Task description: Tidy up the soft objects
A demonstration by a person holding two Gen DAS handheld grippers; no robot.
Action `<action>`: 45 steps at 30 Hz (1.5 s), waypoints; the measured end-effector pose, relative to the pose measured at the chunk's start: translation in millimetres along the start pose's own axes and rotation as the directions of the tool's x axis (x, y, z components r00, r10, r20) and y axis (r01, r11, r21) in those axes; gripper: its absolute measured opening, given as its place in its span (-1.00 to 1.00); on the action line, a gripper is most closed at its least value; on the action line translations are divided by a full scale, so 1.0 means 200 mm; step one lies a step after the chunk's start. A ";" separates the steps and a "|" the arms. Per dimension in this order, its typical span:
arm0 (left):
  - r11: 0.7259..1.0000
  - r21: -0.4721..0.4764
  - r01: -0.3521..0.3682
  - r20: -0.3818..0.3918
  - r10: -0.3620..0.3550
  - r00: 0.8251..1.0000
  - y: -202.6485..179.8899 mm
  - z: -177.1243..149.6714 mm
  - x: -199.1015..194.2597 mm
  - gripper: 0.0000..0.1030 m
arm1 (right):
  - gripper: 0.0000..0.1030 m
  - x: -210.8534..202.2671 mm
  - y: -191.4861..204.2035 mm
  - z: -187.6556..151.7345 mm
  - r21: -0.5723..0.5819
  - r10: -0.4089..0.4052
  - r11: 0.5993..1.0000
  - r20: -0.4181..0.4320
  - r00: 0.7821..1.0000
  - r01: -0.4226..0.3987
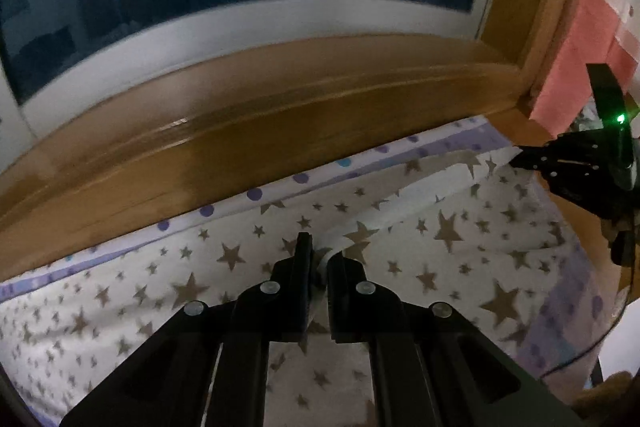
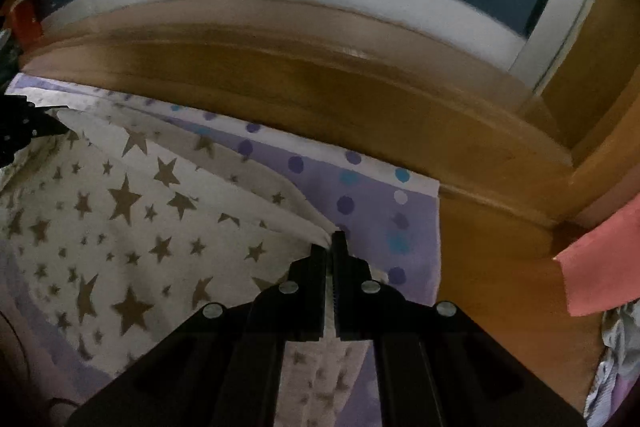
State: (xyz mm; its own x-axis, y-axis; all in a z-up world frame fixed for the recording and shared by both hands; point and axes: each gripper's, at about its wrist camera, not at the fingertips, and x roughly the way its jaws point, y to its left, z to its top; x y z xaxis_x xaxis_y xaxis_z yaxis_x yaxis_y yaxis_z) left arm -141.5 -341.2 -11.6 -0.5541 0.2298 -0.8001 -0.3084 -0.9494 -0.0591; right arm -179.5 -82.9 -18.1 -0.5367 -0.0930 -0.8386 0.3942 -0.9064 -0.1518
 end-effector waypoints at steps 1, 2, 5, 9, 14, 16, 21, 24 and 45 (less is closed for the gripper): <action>1.000 0.000 -0.004 -0.013 0.004 1.000 0.01 0.00 0.05 -0.87 | -0.96 0.06 -0.01 0.01 0.006 -0.006 1.000 -0.024 1.000 0.006; 1.000 -0.009 -0.006 -0.029 0.006 1.000 0.02 0.00 0.10 -0.86 | -0.94 0.09 -0.01 0.02 0.011 -0.009 1.000 -0.042 0.999 0.010; 0.999 -0.053 -0.005 -0.047 0.003 0.999 0.05 -0.02 0.20 -0.79 | -0.81 0.15 -0.01 0.03 0.027 -0.025 0.999 -0.067 0.997 0.026; 0.998 -0.067 -0.020 -0.021 0.019 1.000 0.04 -0.06 0.24 -0.73 | -0.59 0.12 -0.02 0.05 0.060 -0.041 0.997 -0.081 0.996 0.046; 0.998 -0.059 -0.037 -0.012 0.036 0.999 0.02 -0.07 0.24 -0.72 | -0.04 -0.05 -0.06 0.02 0.099 -0.040 0.994 -0.095 0.995 0.050; 0.997 -0.065 -0.033 -0.011 0.033 0.999 0.01 -0.06 0.24 -0.72 | -0.04 -0.17 -0.05 -0.01 0.118 -0.066 0.990 -0.058 0.996 0.073; 0.997 -0.073 -0.025 -0.008 0.024 1.000 0.02 -0.05 0.25 -0.69 | -0.04 -0.21 0.04 0.01 0.258 0.263 0.935 -0.043 0.964 -0.244; 0.997 -0.074 -0.015 -0.016 0.014 1.000 0.02 -0.05 0.24 -0.66 | -0.04 -0.07 0.16 0.01 0.281 0.331 0.913 -0.082 0.940 -0.296; 0.949 -0.296 -0.108 0.002 0.114 0.994 0.16 -0.47 -0.43 -0.20 | 0.13 -0.55 0.46 -0.27 0.267 0.260 0.923 0.102 0.960 -0.278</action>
State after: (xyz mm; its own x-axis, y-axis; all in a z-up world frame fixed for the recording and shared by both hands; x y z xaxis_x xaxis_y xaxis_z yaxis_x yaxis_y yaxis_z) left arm -30.3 -411.5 -1.3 -0.5870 0.1208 -0.8005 -0.0036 -0.9892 -0.1466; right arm -43.8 -134.2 31.3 -0.4888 -0.3671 -0.7914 0.3142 -0.9204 0.2328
